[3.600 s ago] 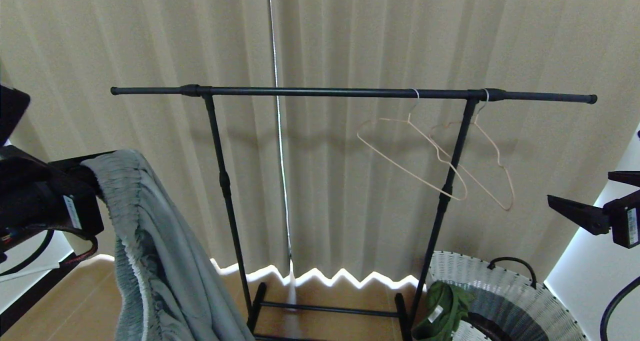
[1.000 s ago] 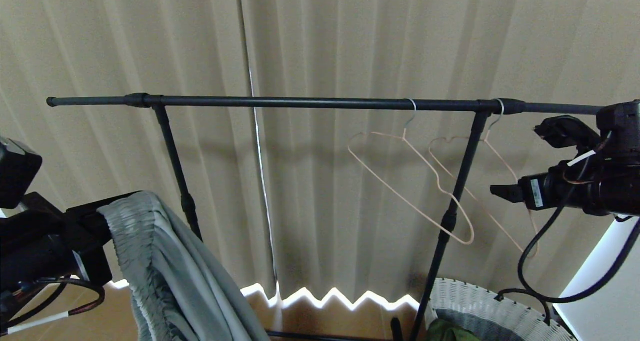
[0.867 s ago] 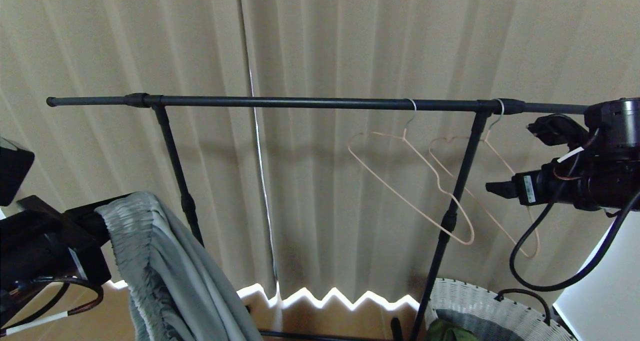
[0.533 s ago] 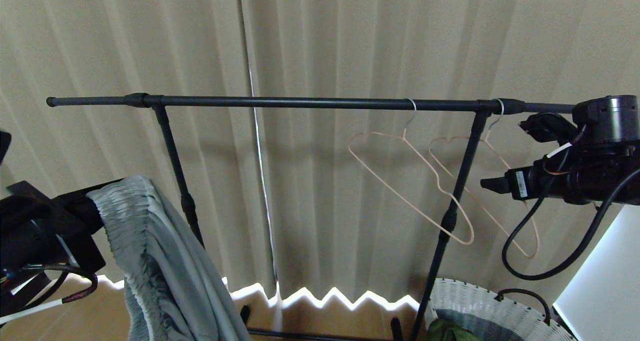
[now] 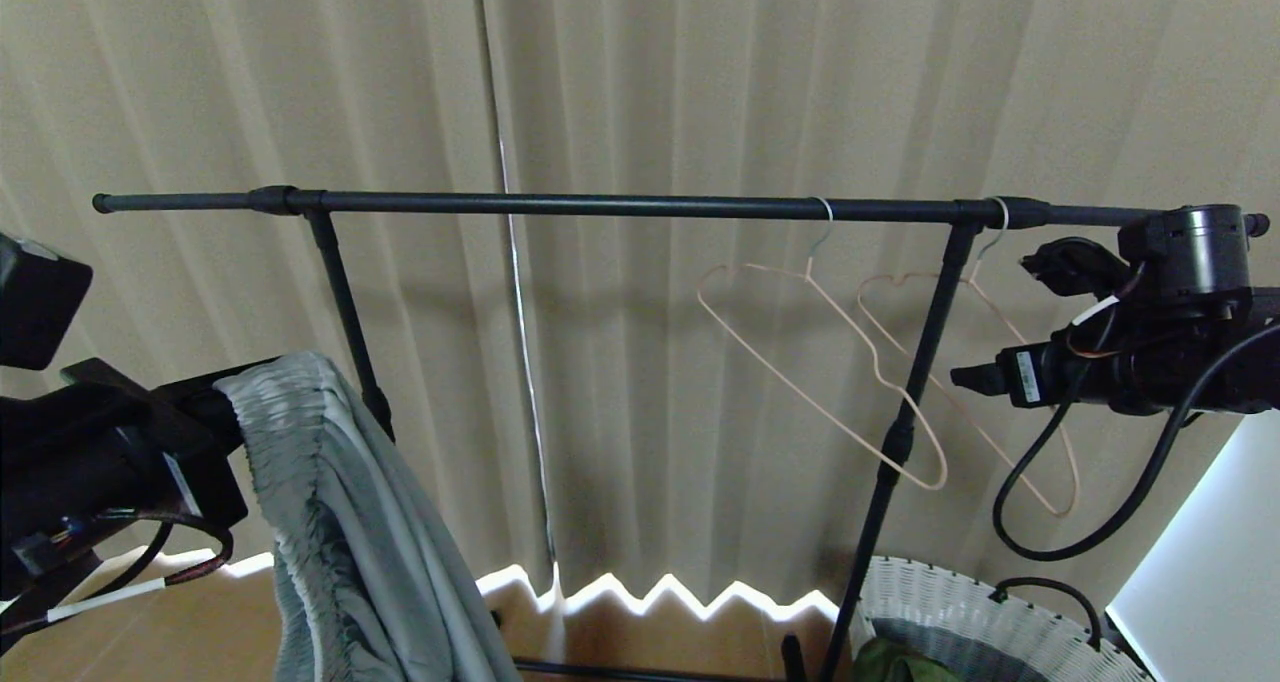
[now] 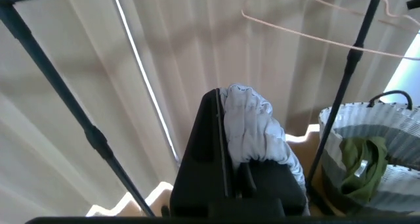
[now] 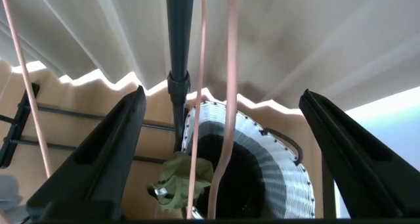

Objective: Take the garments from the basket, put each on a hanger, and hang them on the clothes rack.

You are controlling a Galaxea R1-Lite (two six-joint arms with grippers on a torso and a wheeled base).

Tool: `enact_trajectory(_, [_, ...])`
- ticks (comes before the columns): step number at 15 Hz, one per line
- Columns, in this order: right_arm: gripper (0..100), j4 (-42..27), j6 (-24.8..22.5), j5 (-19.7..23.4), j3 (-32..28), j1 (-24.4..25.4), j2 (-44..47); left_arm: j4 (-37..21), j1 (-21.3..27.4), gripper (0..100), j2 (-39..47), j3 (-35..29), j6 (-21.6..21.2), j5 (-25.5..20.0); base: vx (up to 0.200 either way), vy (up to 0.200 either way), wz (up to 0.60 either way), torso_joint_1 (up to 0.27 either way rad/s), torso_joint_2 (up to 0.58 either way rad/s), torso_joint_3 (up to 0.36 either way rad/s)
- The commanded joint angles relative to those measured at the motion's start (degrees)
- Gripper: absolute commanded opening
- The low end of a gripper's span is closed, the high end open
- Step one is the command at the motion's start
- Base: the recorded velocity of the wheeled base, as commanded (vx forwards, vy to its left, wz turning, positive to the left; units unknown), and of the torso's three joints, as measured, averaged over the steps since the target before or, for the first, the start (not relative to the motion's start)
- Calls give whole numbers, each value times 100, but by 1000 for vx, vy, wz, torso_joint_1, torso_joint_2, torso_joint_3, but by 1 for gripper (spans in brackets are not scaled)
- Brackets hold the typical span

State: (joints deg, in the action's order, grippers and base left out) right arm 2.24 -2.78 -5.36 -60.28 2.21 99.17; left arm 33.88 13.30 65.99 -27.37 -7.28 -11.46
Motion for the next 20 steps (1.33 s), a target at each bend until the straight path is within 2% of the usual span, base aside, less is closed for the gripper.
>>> enact_trajectory(1, [100, 4, -3, 0, -1, -19, 32, 84, -12, 0, 178, 30, 7, 3, 0, 0, 0, 0, 0, 0])
enact_trajectory(2, [100, 13, -3, 0, -1, -19, 59, 101, -20, 0, 178, 39, 7, 3, 0, 0, 0, 0, 0, 0])
enact_trajectory(3, [0, 13, -3, 0, 17, -27, 59, 101, -56, 0, 178, 47, -2, 3, 0, 0, 0, 0, 0, 0])
enact_trajectory(8, [0, 13, -3, -9, 25, -27, -21, 101, -108, 0, 169, 65, -19, 3, 0, 0, 0, 0, 0, 0])
enact_trajectory(16, [0, 57, 137, 0, 227, -36, -715, 145, -346, 0, 125, 153, -46, 3, 0, 0, 0, 0, 0, 0])
enact_trajectory(20, [0, 66, 199, 0, 526, -36, -1190, 778, -337, 0, 204, 408, -98, -5, 0, 0, 0, 0, 0, 0])
